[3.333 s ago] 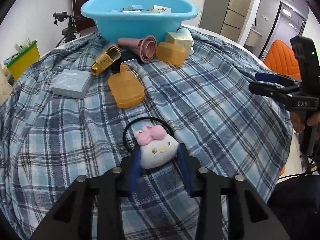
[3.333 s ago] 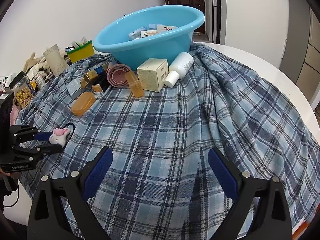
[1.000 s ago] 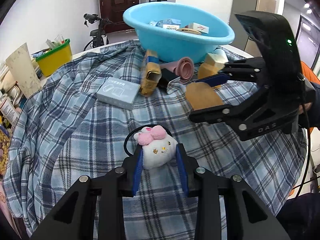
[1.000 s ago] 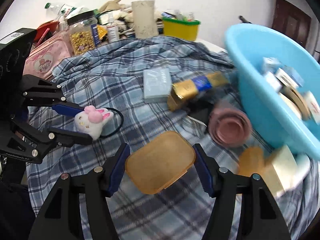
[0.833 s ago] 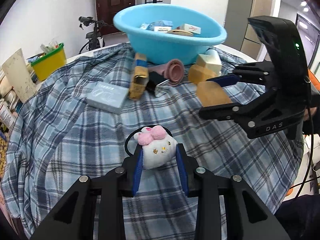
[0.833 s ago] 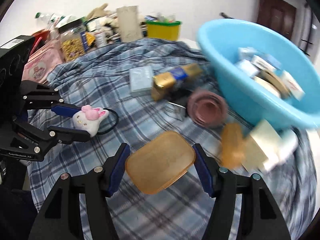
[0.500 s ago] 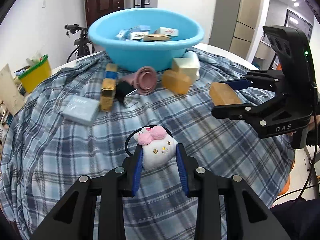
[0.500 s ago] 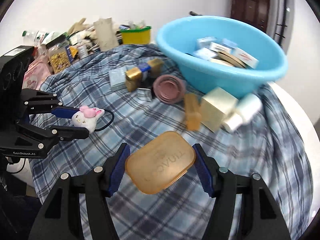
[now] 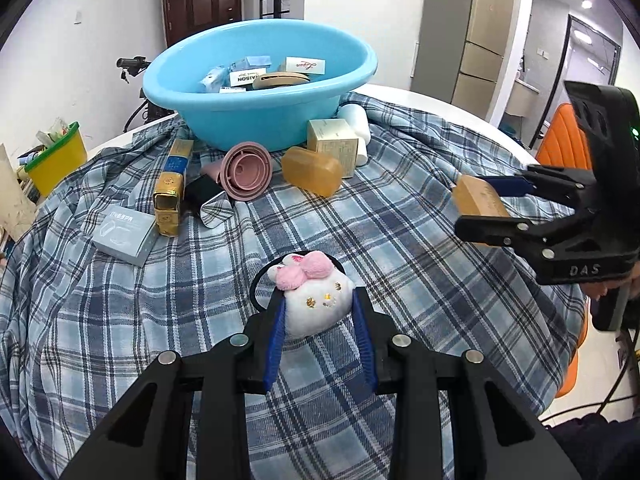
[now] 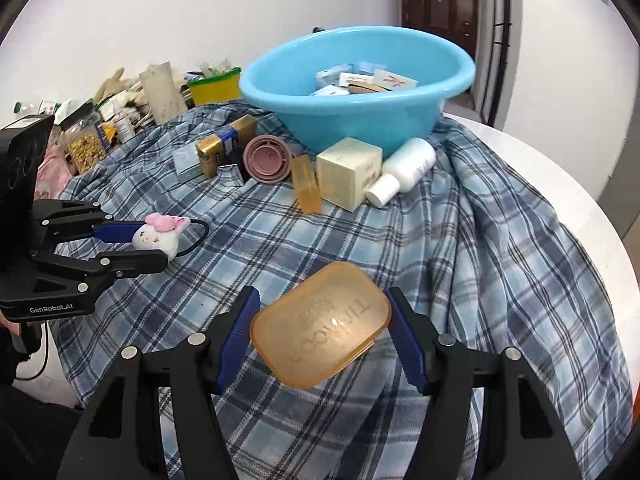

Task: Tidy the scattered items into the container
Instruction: 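Carry the hair tie and orange soap box toward the blue basin with both grippers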

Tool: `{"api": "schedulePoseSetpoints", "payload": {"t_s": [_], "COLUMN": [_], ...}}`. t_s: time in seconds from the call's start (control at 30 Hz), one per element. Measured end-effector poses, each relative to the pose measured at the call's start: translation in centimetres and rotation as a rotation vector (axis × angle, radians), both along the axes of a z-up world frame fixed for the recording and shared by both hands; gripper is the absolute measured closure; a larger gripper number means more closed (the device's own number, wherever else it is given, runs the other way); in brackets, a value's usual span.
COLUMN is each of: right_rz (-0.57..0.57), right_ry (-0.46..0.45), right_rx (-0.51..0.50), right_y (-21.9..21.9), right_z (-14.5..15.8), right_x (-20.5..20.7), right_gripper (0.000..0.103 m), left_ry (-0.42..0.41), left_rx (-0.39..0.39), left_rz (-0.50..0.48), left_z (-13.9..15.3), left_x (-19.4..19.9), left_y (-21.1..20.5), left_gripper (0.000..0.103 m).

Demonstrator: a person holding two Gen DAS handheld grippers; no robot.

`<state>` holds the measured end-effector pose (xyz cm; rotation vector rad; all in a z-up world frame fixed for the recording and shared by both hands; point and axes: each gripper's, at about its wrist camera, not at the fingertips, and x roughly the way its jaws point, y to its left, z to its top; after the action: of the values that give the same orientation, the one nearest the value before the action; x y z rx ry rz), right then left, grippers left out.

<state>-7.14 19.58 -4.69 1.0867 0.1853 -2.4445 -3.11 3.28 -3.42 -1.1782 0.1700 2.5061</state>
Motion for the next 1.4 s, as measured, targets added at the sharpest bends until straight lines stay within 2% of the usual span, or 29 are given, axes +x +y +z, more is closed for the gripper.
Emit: {"api": "schedulePoseSetpoints", "payload": {"t_s": [0.27, 0.43, 0.87, 1.17, 1.4], "right_rz": [-0.104, -0.178, -0.298, -0.303, -0.315], "right_ry": [0.004, 0.077, 0.137, 0.138, 0.222], "right_rx": [-0.032, -0.01, -0.038, -0.036, -0.051], "right_y": [0.2, -0.9, -2.3, -2.8, -2.8], "right_z": [-0.1, 0.4, 1.1, 1.2, 4.3], "right_x": [0.0, 0.6, 1.5, 1.3, 1.1], "right_gripper": [0.04, 0.04, 0.04, 0.04, 0.04], "left_ry": [0.022, 0.04, 0.103, 0.097, 0.177], "left_rx": [-0.022, -0.015, 0.011, 0.03, 0.034], "left_rz": [0.052, 0.095, 0.273, 0.292, 0.282], "left_z": [-0.2, -0.3, 0.6, 0.4, 3.4], "left_x": [-0.2, -0.5, -1.1, -1.0, -1.4], "left_y": [0.8, 1.0, -0.1, -0.5, -0.3], "left_gripper": [0.069, 0.069, 0.069, 0.069, 0.069]}}
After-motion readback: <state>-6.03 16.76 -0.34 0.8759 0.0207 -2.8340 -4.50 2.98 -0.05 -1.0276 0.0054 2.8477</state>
